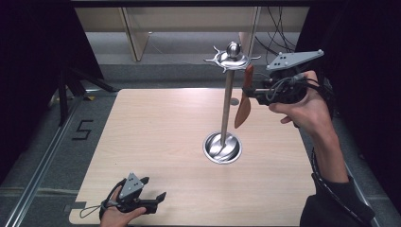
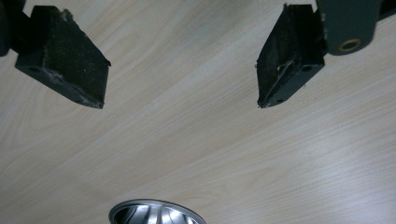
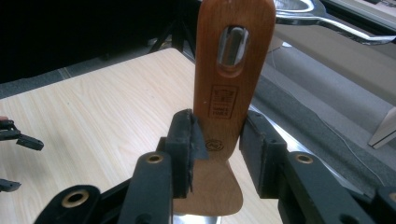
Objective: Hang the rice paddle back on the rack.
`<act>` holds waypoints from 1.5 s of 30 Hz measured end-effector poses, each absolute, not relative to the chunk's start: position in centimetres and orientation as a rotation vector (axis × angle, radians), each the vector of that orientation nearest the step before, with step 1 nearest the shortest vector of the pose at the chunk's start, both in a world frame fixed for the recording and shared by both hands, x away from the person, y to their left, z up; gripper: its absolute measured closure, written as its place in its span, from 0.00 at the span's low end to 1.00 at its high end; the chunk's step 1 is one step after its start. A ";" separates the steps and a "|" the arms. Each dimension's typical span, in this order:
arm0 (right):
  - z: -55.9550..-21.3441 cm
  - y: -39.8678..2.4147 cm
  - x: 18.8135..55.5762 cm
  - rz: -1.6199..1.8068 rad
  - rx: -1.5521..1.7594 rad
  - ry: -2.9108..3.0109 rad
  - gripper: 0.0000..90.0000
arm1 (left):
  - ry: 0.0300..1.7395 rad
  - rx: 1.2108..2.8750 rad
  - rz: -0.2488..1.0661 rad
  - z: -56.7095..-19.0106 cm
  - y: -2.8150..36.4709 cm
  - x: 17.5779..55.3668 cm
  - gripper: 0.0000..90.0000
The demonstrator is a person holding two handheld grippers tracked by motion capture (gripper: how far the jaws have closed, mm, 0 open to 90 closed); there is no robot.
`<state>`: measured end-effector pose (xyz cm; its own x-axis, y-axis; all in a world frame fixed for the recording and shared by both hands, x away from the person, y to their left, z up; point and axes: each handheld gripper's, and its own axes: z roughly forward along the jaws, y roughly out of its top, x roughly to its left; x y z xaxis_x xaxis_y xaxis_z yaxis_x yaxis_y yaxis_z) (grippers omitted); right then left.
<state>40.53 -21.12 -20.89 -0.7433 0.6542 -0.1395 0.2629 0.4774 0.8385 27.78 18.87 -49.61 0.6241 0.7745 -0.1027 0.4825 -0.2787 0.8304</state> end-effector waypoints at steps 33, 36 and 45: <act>-27.0 -25.8 37.2 1.361 0.834 2.178 0.46 | 0.998 1.941 0.401 -49.7 18.8 27.8 0.18; -28.7 -26.0 37.0 1.325 0.884 2.188 0.46 | 1.001 1.933 0.401 -49.7 18.9 27.8 0.18; -31.6 -26.5 37.2 1.298 0.883 2.240 0.44 | 1.007 1.919 0.395 -49.7 18.7 27.7 0.18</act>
